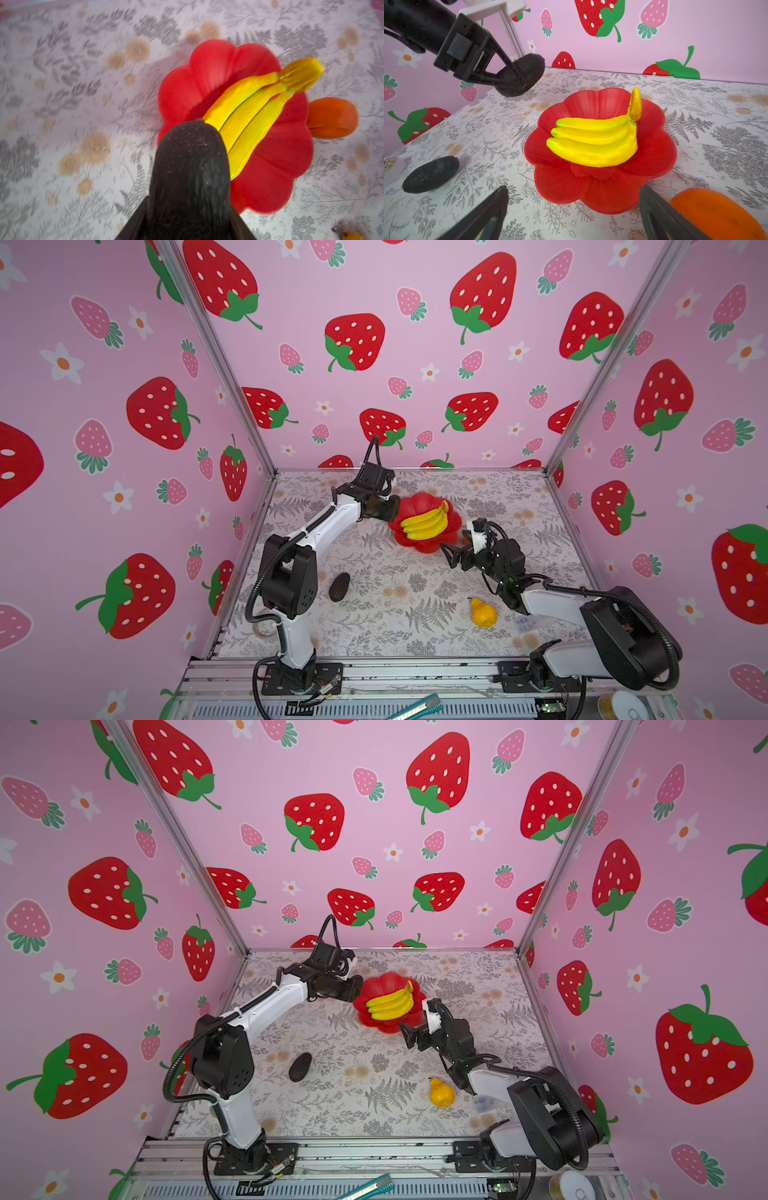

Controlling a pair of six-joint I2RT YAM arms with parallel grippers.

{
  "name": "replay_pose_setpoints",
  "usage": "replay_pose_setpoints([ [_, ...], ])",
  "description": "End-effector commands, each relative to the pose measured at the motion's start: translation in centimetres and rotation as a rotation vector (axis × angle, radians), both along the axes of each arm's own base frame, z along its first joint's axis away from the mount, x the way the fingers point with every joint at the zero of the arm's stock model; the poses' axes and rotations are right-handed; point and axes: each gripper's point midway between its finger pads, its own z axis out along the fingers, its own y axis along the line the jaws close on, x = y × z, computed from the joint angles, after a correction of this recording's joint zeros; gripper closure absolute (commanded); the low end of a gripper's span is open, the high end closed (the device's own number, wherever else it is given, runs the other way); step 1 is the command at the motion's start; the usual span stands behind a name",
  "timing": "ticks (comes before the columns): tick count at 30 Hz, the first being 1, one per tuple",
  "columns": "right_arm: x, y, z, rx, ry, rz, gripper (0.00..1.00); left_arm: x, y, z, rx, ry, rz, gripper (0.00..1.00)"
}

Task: Place and organize the fake fruits in the fruit bowl
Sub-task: 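Grasp the avocado farther from the robot with the left gripper, then lower held avocado into red bowl beside bananas and open left gripper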

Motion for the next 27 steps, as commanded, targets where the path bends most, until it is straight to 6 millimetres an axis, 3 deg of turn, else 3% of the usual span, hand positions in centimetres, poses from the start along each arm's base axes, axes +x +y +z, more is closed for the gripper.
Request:
replay_pose_setpoints([
  [1,0.2,-0.3,1.5,0.062,-0.022,-0.019,0.01,1.2,-2.4,-2.3,0.031,0.047,-0.105,0.51],
  [7,0.5,-0.6,1.4,0.063,-0.015,-0.022,0.01,4.6,-5.2,-3.4,0.017,0.022,-0.137,0.51],
  [12,0.6,-0.8,1.6,0.058,-0.022,-0.034,0.01,6.2,-5.6,-4.8,0.06,-0.036,-0.14,0.5],
  [17,0.7,-0.8,1.5,0.054,-0.02,-0.036,0.01,6.5,-5.2,-6.5,0.114,-0.037,-0.133,0.49],
  [27,0.8,-0.8,1.2,0.045,-0.013,-0.04,0.01,6.6,-4.8,-7.9,0.202,-0.048,-0.127,0.41],
])
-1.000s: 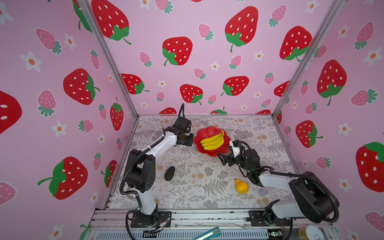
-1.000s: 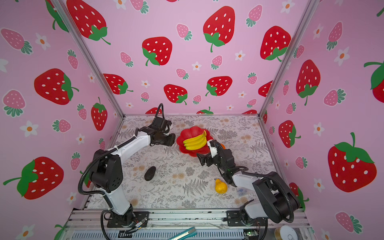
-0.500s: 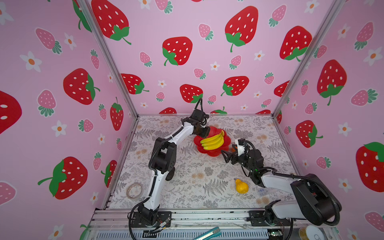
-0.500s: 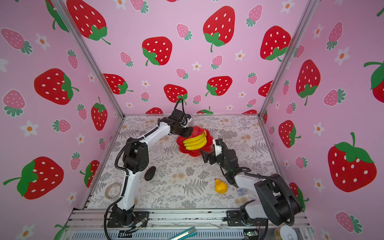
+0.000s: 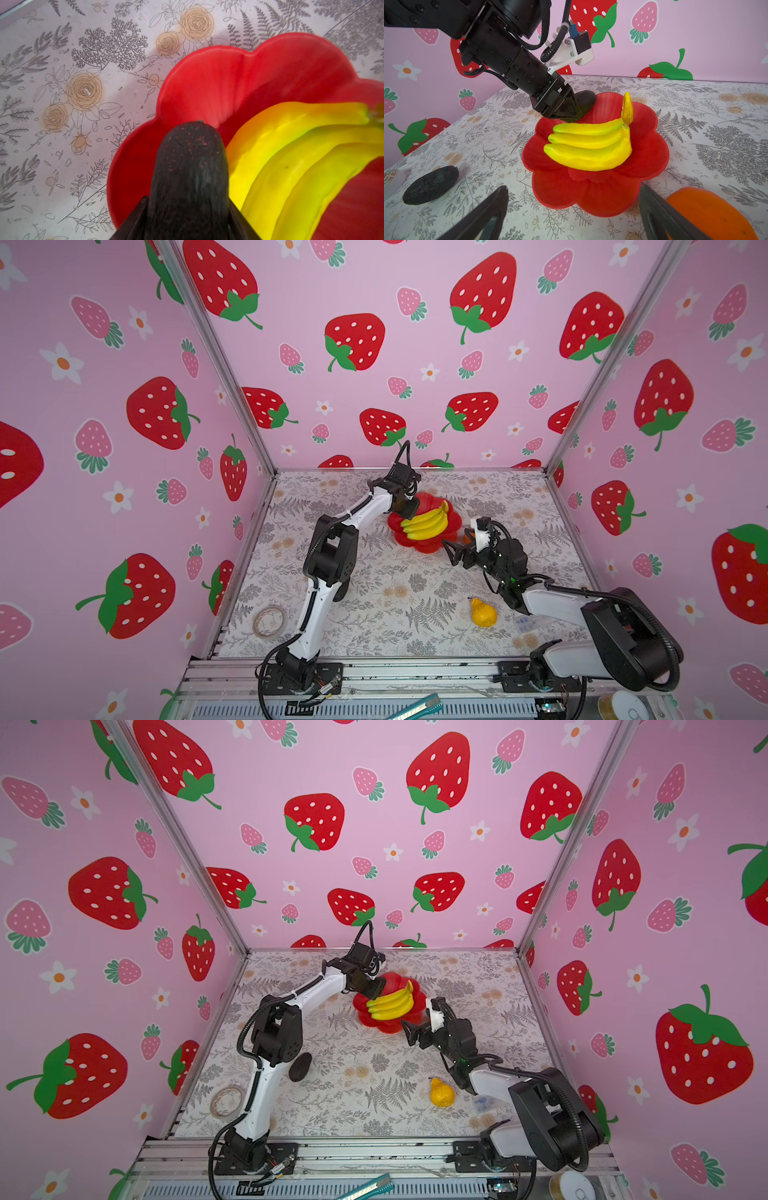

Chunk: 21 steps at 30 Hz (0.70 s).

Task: Place and organize the fake fruits in the fruit bowl
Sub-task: 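Lower held avocado into red bowl beside bananas and open left gripper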

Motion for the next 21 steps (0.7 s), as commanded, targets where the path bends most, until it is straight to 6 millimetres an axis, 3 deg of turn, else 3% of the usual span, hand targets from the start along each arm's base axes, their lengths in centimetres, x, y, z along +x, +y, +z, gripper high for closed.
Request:
replay_pose_setpoints([
  [1,0.3,-0.2,0.8,0.017,-0.016,-0.016,0.01,1.1,-0.5,0.8,0.026,-0.055,-0.017,0.41],
  [8,0.4,-0.2,0.7,0.012,-0.015,-0.017,0.01,0.8,-1.0,2.5,0.016,-0.089,-0.031,0.37],
  [13,0.3,-0.1,0.8,0.01,-0.016,-0.006,0.01,-1.0,-0.6,6.5,-0.005,-0.157,-0.016,0.36],
  [17,-0.4,1.1,1.0,0.0,-0.021,0.067,0.01,-4.7,3.9,8.7,0.01,-0.181,0.153,0.35],
  [19,-1.3,2.4,1.1,-0.008,-0.032,0.129,0.01,-7.3,7.3,8.7,0.045,-0.161,0.268,0.33],
  [21,-2.3,3.9,1.2,-0.006,-0.045,0.198,0.01,-11.0,12.4,7.1,0.131,-0.072,0.449,0.29],
])
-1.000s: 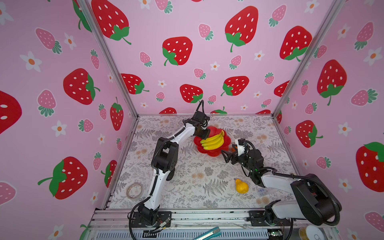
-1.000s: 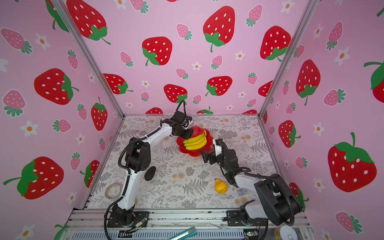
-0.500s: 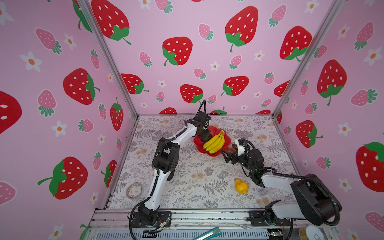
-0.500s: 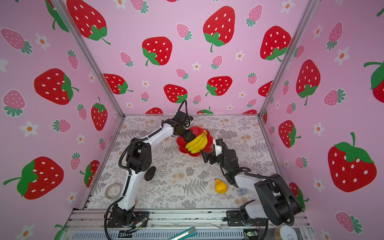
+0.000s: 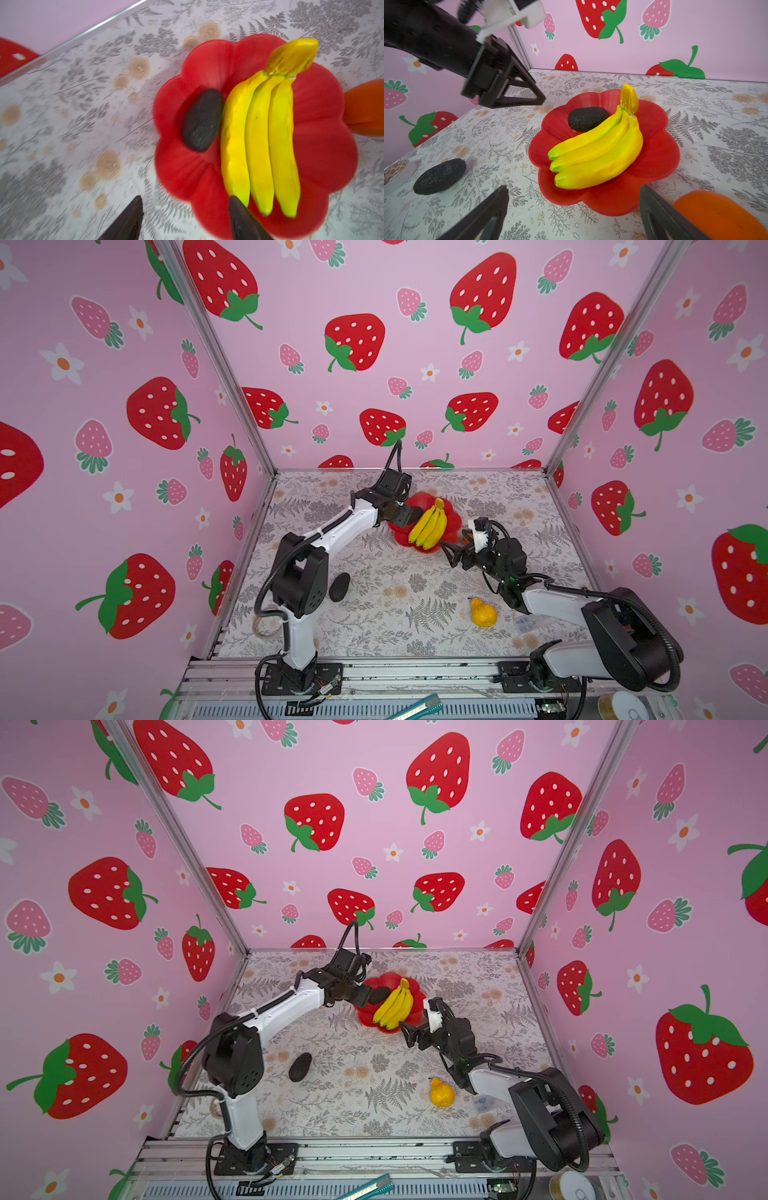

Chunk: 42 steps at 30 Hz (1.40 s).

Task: Place and organize the fake fruits in the fruit bowl
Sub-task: 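Lower held avocado into red bowl beside bananas and open left gripper, then grasp the remaining avocado nearer the robot with the left gripper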

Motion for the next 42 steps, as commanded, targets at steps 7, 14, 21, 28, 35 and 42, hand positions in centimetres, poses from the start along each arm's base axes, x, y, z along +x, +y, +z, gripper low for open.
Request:
replay_pose_setpoints([
  [7,-3.3,4.2,2.3,0.084,-0.057,0.252,0.01,-14.6,14.2,-4.9,0.149,0.288,0.545,0.28],
  [14,-3.5,4.3,2.2,0.072,-0.057,0.266,0.01,-18.5,13.8,-7.5,0.074,0.426,0.542,0.27],
  [21,-4.0,4.8,2.2,0.083,-0.052,0.311,0.01,-19.2,14.3,-10.5,0.156,0.506,0.55,0.27],
  [28,-6.2,6.5,2.6,0.088,-0.072,0.457,0.01,-19.8,15.2,-12.9,0.173,0.553,0.577,0.28],
  [35,-6.4,7.3,2.4,0.076,-0.074,0.459,0.01,-18.9,13.6,-12.6,0.1,0.536,0.527,0.54],
  [42,-2.7,3.9,1.6,0.174,0.041,0.268,0.01,-13.9,6.7,-6.3,-0.038,0.348,0.304,0.58],
])
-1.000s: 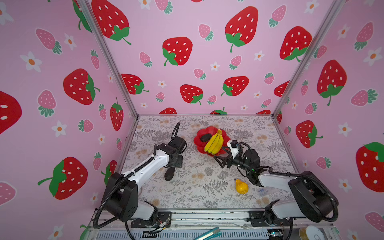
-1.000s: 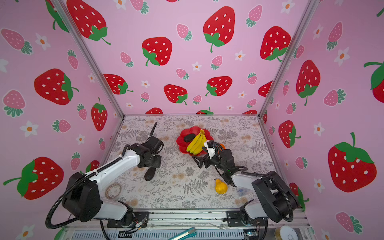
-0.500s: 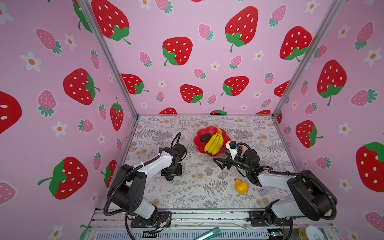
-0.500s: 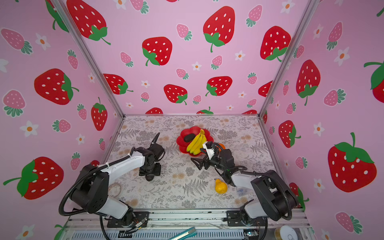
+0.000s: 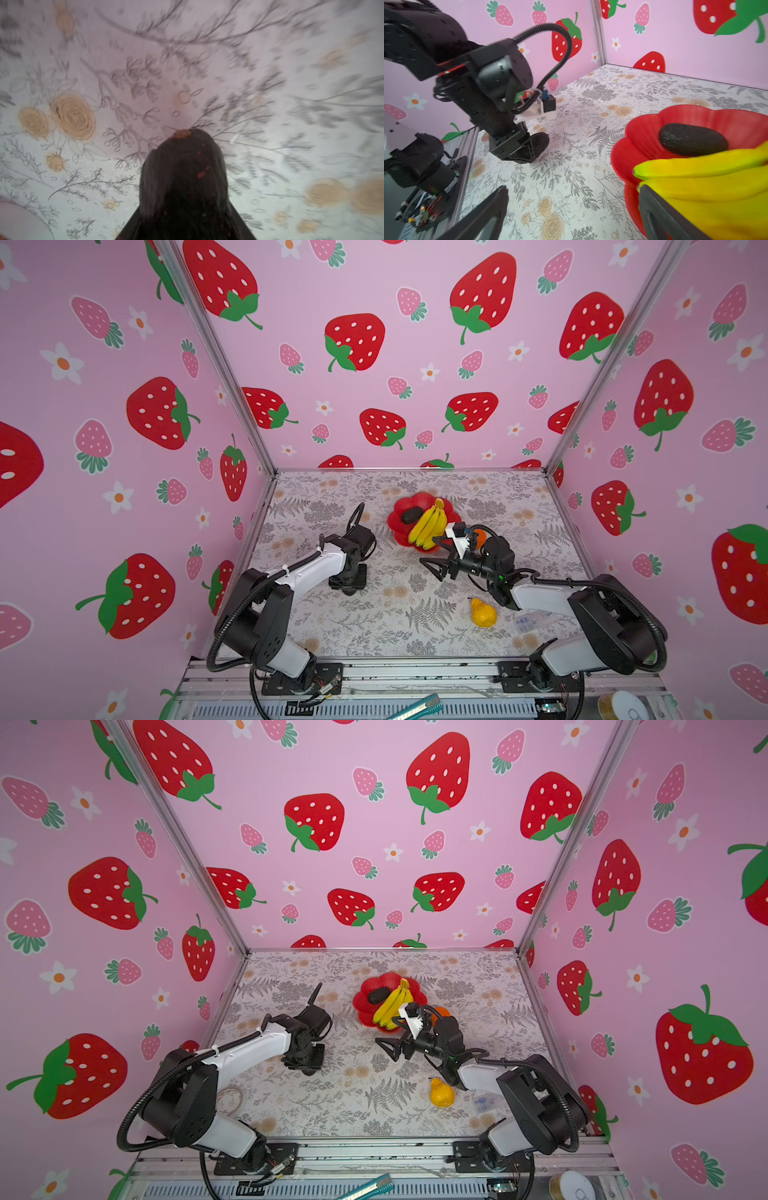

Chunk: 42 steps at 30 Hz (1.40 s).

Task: Place and organize the fake fruits in the fruit bowl
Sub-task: 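Grasp the remaining avocado nearer the robot with the left gripper, then place second avocado in bowl next to first and open left gripper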

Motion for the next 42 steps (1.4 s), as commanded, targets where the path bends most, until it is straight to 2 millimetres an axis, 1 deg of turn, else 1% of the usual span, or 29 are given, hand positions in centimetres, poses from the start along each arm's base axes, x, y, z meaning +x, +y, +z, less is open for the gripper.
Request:
replay_pose_setpoints([
  [1,2.1,-2.0,-0.2,0.065,0.076,-0.103,0.01,4.4,-5.1,5.0,-0.123,-0.172,-0.104,0.58],
  [3,3.1,-3.3,-0.7,0.075,0.109,-0.161,0.01,6.5,-7.7,6.4,-0.165,-0.217,-0.147,0.58],
  [6,3.6,-4.9,-0.2,0.1,0.104,-0.22,0.01,10.0,-10.6,7.5,-0.2,-0.25,-0.187,0.58],
  [7,3.7,-5.2,-0.1,0.102,0.098,-0.23,0.01,11.0,-11.4,7.6,-0.2,-0.25,-0.198,0.58],
  [9,3.8,-5.5,-0.2,0.092,0.093,-0.242,0.01,12.9,-12.1,6.8,-0.162,-0.213,-0.196,0.58],
  [12,4.0,-5.6,-0.3,0.087,0.094,-0.248,0.01,14.3,-12.8,5.1,-0.115,-0.124,-0.188,0.58],
  [16,3.9,-5.7,-0.1,0.089,0.088,-0.244,0.01,15.1,-13.8,4.4,-0.149,-0.109,-0.155,0.58],
  [18,3.9,-5.7,0.0,0.092,0.086,-0.242,0.01,15.7,-13.8,4.2,-0.152,-0.115,-0.139,0.58],
  [24,3.8,-5.6,0.1,0.095,0.088,-0.239,0.01,16.6,-14.4,3.1,-0.159,-0.111,-0.129,0.56],
  [28,3.9,-5.8,0.0,0.087,0.083,-0.252,0.01,17.0,-14.6,2.7,-0.154,-0.11,-0.131,0.54],
  [34,4.0,-5.8,-0.1,0.08,0.082,-0.255,0.01,17.2,-14.3,2.3,-0.129,-0.106,-0.127,0.53],
  [40,4.0,-5.8,-0.1,0.08,0.081,-0.255,0.01,17.2,-14.3,2.6,-0.114,-0.123,-0.134,0.43],
  [42,4.1,-6.0,-0.1,0.078,0.082,-0.264,0.01,17.2,-14.2,3.2,-0.108,-0.142,-0.14,0.39],
])
